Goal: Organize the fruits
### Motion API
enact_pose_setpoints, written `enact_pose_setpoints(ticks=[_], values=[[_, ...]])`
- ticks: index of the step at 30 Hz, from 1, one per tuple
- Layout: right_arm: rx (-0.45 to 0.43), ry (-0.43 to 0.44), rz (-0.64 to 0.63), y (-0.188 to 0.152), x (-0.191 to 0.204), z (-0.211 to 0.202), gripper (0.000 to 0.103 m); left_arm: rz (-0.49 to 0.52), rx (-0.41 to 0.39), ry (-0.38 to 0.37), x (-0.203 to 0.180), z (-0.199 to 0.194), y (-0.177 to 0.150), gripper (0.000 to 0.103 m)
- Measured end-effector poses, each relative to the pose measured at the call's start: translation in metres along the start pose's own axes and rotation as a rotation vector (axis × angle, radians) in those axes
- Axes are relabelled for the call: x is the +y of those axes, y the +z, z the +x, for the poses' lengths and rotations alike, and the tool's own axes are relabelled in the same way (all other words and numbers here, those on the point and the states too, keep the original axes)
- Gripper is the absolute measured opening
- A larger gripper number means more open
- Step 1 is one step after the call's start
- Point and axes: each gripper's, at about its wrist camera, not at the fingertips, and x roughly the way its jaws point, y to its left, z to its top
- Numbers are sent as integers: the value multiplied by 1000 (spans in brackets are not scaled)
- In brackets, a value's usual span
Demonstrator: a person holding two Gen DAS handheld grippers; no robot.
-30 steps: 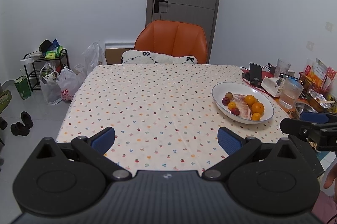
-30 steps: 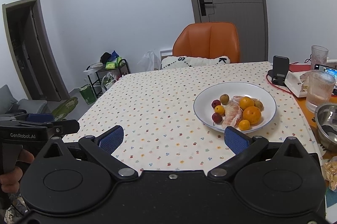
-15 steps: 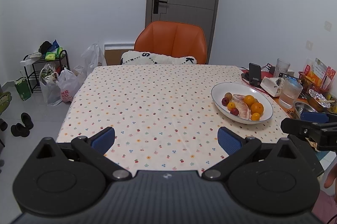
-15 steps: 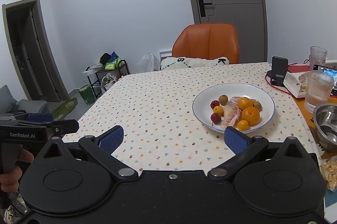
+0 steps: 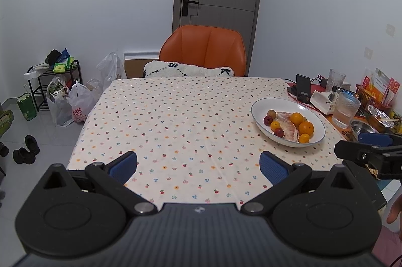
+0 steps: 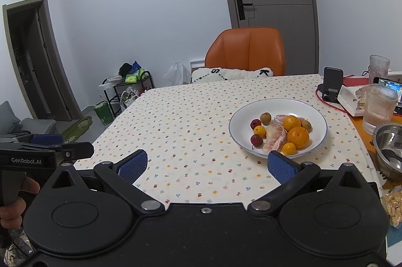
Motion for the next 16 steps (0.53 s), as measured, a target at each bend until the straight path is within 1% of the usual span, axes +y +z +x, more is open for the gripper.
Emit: enact_pose_setpoints(ticks=[16], values=[[12,-7,3,-2,-2,3,103,18,-10,2,-3,0,-4,103]])
